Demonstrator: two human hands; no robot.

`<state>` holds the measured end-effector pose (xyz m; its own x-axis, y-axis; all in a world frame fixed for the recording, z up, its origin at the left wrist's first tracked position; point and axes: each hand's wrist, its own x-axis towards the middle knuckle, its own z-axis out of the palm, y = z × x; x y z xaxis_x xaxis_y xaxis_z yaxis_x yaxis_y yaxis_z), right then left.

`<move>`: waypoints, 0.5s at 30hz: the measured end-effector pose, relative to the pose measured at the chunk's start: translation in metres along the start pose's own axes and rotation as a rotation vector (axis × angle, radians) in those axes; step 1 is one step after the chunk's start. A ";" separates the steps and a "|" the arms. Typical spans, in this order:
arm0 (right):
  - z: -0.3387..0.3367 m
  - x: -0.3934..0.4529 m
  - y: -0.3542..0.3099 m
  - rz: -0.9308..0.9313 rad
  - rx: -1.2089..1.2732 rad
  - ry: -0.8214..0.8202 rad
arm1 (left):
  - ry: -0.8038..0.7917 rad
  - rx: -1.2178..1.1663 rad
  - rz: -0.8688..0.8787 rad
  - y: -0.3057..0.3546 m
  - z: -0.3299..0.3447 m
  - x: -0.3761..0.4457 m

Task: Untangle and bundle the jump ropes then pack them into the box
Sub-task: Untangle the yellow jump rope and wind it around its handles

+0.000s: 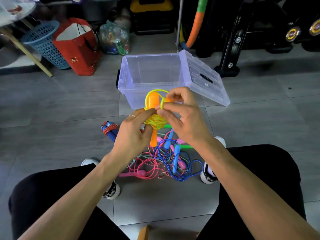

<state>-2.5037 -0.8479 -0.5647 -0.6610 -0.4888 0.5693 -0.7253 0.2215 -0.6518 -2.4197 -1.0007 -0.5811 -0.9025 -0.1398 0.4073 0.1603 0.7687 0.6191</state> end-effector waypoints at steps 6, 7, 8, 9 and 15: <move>-0.009 0.000 -0.004 0.166 0.106 -0.111 | -0.082 -0.165 -0.209 -0.004 -0.003 -0.001; -0.008 -0.001 -0.003 0.157 0.096 -0.115 | -0.101 -0.230 -0.246 -0.003 -0.002 -0.001; -0.005 -0.002 -0.003 0.156 0.096 -0.104 | -0.110 -0.297 -0.283 0.000 -0.002 -0.001; -0.002 -0.003 -0.002 0.160 0.100 -0.080 | -0.109 -0.371 -0.317 0.004 -0.001 -0.001; 0.006 -0.004 -0.004 0.324 0.204 0.035 | -0.204 -0.734 -0.516 0.014 -0.002 -0.006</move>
<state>-2.4971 -0.8513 -0.5675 -0.8585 -0.3908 0.3322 -0.4269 0.1854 -0.8851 -2.4113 -0.9905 -0.5730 -0.9745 -0.1890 -0.1212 -0.1314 0.0426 0.9904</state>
